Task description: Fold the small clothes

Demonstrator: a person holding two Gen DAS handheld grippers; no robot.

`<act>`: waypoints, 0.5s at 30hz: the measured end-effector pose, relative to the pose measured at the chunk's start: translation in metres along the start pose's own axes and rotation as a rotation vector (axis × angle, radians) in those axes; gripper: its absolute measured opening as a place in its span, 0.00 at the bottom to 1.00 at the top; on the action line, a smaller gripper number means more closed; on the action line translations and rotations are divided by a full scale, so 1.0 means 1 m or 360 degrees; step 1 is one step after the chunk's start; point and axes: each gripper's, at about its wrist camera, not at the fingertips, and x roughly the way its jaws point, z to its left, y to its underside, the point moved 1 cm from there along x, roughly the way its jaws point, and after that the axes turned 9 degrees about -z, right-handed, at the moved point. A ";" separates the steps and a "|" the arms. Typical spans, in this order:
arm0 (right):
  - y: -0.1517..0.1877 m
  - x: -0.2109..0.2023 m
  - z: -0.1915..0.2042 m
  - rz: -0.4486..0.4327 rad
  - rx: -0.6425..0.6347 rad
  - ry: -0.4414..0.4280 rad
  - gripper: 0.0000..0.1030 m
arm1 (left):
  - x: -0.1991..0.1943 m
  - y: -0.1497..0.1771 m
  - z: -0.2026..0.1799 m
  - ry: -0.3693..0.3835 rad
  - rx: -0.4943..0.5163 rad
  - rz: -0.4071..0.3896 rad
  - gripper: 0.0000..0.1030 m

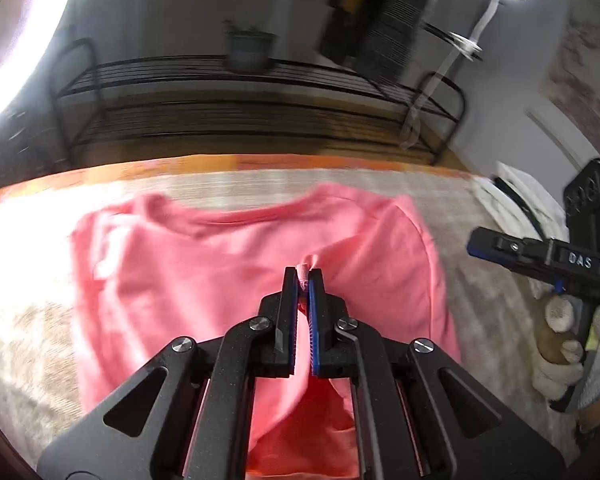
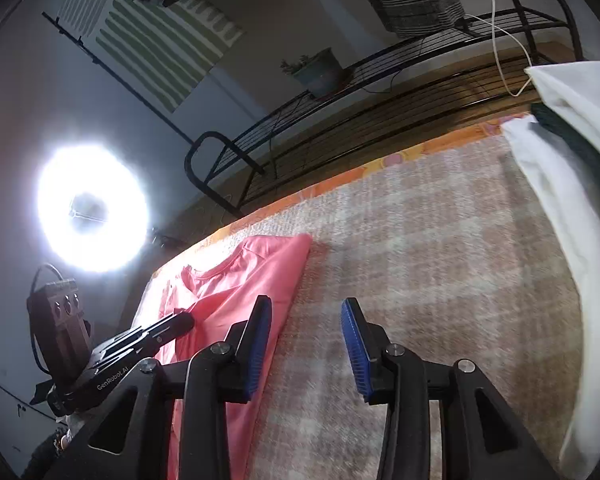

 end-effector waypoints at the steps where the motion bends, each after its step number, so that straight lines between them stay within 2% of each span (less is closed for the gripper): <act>1: 0.000 0.004 0.002 0.0007 -0.0011 -0.0001 0.38 | 0.002 -0.001 0.003 0.0003 -0.0018 0.0017 0.02; 4: 0.000 0.023 0.010 0.0053 -0.0047 0.0001 0.38 | 0.009 -0.001 0.005 0.0049 -0.0044 0.0079 0.02; 7: 0.000 0.043 0.016 0.0120 -0.0037 -0.0065 0.42 | 0.011 -0.004 -0.004 0.0059 0.0024 0.0070 0.02; 10: -0.007 0.058 0.019 0.0120 -0.0043 -0.0046 0.40 | 0.016 -0.002 -0.016 0.0047 0.0087 0.0078 0.02; 11: -0.011 0.062 0.021 0.0112 -0.0055 -0.0020 0.35 | 0.018 0.000 -0.018 0.0029 0.0110 0.0082 0.02; 12: -0.014 0.064 0.022 0.0106 -0.0068 -0.0003 0.16 | 0.018 0.002 -0.018 0.0021 0.0119 0.0089 0.02; 13: -0.017 0.066 0.025 0.0096 -0.0092 0.0002 0.07 | 0.019 0.004 -0.019 0.0012 0.0128 0.0092 0.02; 14: -0.021 0.066 0.031 0.0079 -0.0144 0.0026 0.00 | 0.019 0.005 -0.020 0.0001 0.0139 0.0089 0.02; 15: -0.026 0.064 0.041 0.0036 -0.0251 0.0082 0.00 | 0.018 0.006 -0.020 -0.0008 0.0150 0.0086 0.03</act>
